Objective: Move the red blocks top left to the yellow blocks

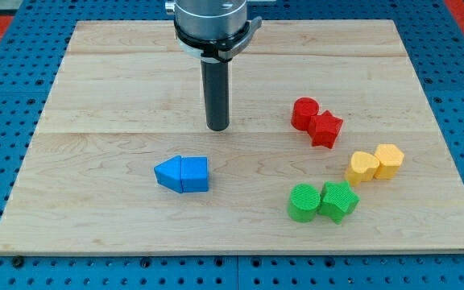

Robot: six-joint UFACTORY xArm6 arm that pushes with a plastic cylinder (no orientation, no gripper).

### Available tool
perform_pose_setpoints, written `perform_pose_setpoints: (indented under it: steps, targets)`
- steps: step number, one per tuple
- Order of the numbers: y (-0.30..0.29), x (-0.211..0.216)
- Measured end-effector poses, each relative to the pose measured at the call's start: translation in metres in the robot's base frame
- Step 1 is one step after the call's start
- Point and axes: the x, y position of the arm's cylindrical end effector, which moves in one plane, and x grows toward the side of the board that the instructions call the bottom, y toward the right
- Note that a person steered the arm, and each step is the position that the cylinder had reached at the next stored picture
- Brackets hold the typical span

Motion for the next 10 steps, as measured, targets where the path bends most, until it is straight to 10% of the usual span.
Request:
perform_pose_setpoints:
  steps: [7,10]
  targets:
    - [0.032,0.056]
    - [0.180,0.019]
